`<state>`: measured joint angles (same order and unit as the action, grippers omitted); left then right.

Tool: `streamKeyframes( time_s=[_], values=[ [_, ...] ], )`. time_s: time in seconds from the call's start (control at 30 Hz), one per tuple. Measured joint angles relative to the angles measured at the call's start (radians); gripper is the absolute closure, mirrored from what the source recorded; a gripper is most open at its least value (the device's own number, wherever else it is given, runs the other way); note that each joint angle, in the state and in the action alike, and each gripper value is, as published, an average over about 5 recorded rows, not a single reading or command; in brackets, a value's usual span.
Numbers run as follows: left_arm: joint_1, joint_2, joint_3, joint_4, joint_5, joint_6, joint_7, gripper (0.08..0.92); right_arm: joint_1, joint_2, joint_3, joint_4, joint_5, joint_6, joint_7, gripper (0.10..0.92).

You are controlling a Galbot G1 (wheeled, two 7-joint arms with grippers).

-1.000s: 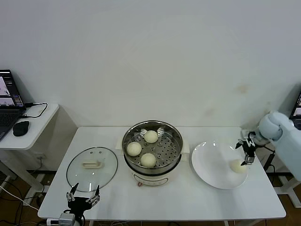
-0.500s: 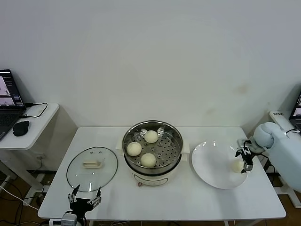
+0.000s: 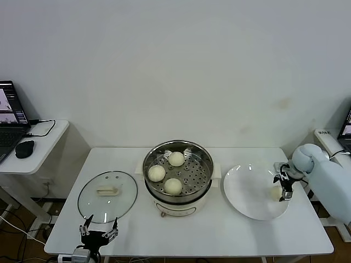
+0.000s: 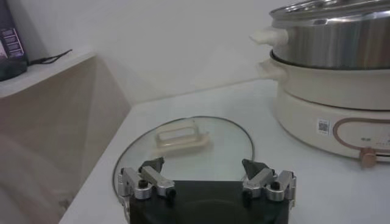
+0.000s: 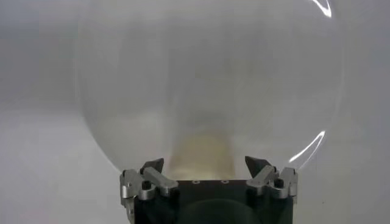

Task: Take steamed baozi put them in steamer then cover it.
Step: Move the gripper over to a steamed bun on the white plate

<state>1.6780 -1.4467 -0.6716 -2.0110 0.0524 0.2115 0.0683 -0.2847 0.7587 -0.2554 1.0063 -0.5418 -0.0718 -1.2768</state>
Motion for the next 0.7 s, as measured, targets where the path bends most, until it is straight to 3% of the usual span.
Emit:
streamKeyframes(
  time_s=[0.27, 0.7],
  values=[
    [0.001, -0.001, 0.001, 0.002, 0.005, -0.001, 0.000, 0.177, 0.002, 0.009, 0.002, -0.017, -0.002, -0.005, 0.003, 0.225],
    [-0.004, 0.000, 0.001, 0.005, 0.005, -0.001, 0.000, 0.177, 0.006, -0.003, 0.002, -0.008, 0.008, -0.021, 0.000, 0.376]
  ],
)
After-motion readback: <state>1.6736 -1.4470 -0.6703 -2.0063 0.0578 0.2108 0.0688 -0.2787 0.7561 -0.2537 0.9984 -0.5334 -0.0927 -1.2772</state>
